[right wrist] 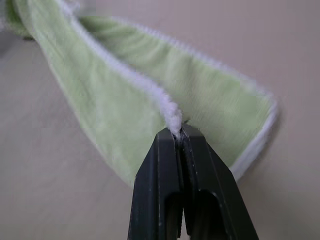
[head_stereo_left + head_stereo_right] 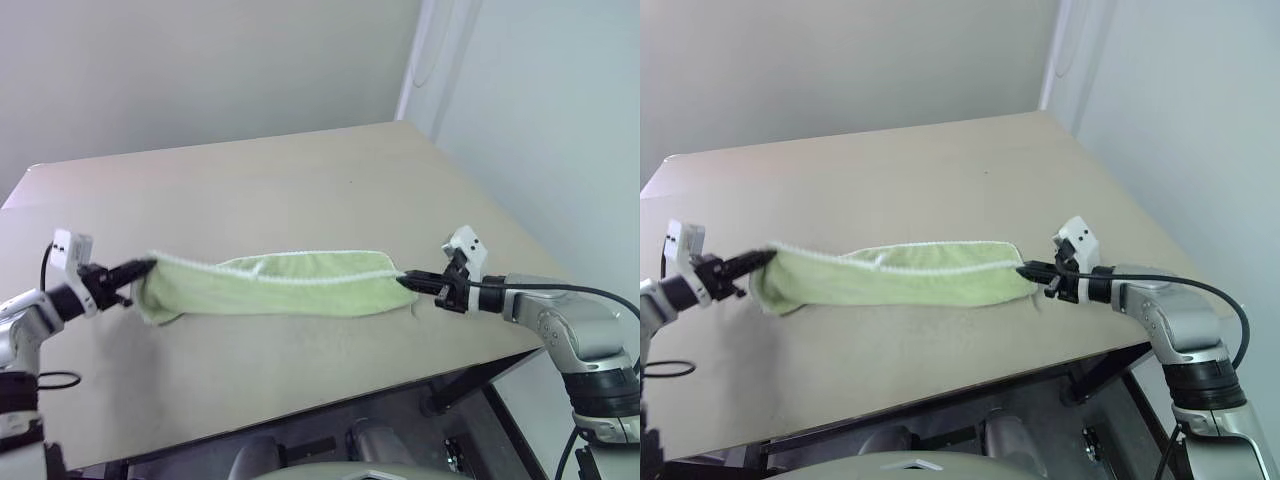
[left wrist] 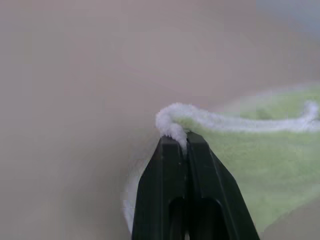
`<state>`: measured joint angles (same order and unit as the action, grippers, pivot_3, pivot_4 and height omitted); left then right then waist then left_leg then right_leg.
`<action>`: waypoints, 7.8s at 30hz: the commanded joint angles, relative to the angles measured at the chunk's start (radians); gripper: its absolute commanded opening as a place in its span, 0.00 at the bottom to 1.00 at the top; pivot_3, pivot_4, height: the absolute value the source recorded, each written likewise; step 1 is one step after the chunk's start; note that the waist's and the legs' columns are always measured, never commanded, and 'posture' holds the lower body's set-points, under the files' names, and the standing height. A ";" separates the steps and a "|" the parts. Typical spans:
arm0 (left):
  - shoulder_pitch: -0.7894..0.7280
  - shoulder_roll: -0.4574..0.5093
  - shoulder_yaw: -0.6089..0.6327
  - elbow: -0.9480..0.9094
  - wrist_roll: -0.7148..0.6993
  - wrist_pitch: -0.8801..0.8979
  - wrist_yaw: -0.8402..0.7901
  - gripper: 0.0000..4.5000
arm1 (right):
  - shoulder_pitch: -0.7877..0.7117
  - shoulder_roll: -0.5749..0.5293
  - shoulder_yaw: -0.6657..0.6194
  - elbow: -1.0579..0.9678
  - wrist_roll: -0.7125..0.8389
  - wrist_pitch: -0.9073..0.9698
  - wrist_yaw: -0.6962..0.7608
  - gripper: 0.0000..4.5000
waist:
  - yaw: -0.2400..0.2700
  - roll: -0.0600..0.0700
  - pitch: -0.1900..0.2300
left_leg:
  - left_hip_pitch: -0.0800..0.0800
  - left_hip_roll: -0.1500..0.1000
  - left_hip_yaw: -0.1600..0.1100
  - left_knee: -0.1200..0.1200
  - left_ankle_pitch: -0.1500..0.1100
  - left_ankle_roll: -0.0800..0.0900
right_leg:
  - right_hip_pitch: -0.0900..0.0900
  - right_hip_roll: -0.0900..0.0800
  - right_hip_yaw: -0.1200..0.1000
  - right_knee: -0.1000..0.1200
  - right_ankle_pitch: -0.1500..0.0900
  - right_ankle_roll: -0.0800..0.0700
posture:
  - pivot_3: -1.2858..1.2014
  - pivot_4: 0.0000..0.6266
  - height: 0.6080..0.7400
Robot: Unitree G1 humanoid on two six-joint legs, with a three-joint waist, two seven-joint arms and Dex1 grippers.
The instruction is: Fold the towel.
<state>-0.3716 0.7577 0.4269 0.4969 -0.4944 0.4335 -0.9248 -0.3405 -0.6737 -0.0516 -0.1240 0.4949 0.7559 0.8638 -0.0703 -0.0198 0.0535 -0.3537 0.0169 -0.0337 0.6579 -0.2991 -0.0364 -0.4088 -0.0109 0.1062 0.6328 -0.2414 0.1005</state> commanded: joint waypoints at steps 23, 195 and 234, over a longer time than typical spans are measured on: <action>-0.664 -0.043 -0.040 0.627 0.163 -0.591 0.039 0.00 | -0.616 0.138 -0.086 0.706 -0.167 -0.488 -0.118 0.01 | -0.005 0.000 0.000 | -0.006 -0.001 0.000 -0.006 -0.001 0.002 | -0.005 0.000 0.001 -0.003 0.007 0.000 | 0.52 0.00 1.00; 0.137 -0.110 -0.254 -0.216 0.039 -0.278 -0.225 1.00 | -0.103 -0.074 -0.064 -0.160 0.335 0.444 -0.255 0.01 | 0.001 0.006 0.001 | -0.001 0.001 0.003 -0.007 -0.003 0.005 | -0.002 0.000 0.002 -0.003 -0.006 -0.003 | 0.52 0.00 1.00; 0.200 -0.099 -0.197 -0.462 -0.043 -0.001 -0.078 1.00 | -0.128 0.251 -0.018 -0.044 0.150 0.180 -0.260 0.78 | -0.001 0.004 0.000 | -0.001 0.000 0.001 -0.005 -0.003 0.005 | -0.001 0.000 0.001 -0.002 -0.005 -0.004 | 0.52 0.00 1.00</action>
<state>-0.1654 0.6376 0.1912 0.0884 -0.5017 0.4028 -1.0171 -0.4595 -0.4366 -0.0645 -0.1954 0.6860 1.0017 0.6247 -0.0714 -0.0154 0.0535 -0.3541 0.0171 -0.0323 0.6529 -0.3020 -0.0314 -0.4101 -0.0110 0.1068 0.6308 -0.2467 0.0969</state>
